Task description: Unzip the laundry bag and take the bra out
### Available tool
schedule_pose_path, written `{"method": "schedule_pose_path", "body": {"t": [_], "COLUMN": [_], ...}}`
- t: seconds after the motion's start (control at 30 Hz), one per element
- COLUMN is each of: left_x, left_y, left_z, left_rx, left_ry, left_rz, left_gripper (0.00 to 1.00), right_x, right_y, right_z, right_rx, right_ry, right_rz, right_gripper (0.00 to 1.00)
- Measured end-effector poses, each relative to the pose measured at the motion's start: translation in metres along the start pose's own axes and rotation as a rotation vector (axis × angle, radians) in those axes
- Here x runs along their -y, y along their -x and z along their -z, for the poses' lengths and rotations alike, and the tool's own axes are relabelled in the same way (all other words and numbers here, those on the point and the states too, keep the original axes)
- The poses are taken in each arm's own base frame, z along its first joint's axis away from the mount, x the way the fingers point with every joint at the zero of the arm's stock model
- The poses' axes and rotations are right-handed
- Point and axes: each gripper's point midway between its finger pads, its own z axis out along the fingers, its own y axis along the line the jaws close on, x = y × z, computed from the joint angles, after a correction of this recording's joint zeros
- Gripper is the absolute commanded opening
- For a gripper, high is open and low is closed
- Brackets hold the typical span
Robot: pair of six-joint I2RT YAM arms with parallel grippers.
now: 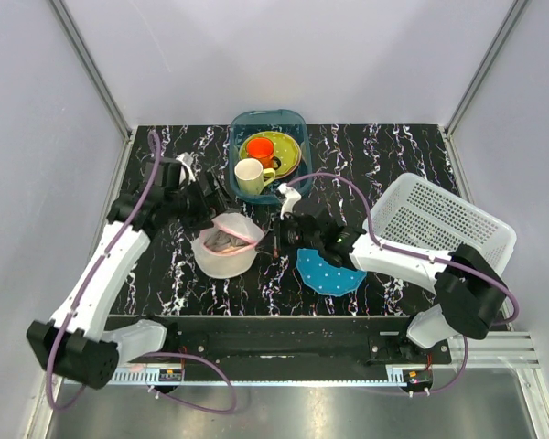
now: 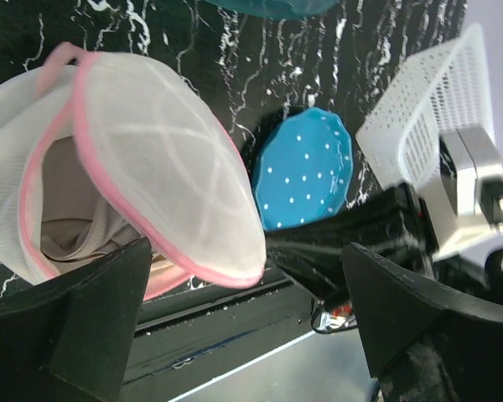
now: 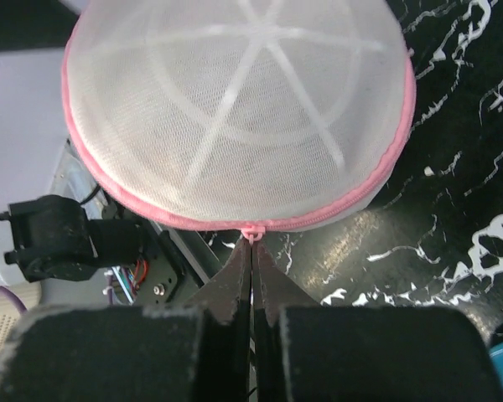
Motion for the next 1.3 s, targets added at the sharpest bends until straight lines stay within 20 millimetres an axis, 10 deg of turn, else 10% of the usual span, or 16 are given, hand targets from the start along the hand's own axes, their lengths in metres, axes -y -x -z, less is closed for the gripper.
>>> {"method": "schedule_pose_path", "body": {"t": [0.17,0.4,0.8,1.07,1.3], "left_x": [0.007,-0.031,-0.026,-0.031,-0.055], "left_y": [-0.028,-0.070,-0.063,-0.033,-0.074], "left_z": [0.024,-0.008,-0.012,0.045,0.015], "left_rx": [0.009,-0.127,-0.084,0.175,0.016], "left_ry": [-0.055,0.050,0.057,0.121,0.160], "left_rz": [-0.040,0.024,0.011,0.059,0.160], "left_gripper": [0.94,0.91,0.90,0.94,0.99], "right_x": [-0.007,-0.005,-0.002,-0.003,-0.002], "right_y": [0.007,0.003,0.000,0.000,-0.002], "right_z": [-0.002,-0.003,-0.002,-0.002,-0.005], "right_rx": [0.006,-0.012,-0.025,-0.026,-0.031], "right_ry": [0.018,0.011,-0.001,0.000,0.000], "right_rz": [0.001,-0.004,-0.009,-0.017,-0.025], "right_gripper": [0.00,0.00,0.00,0.00,0.00]}}
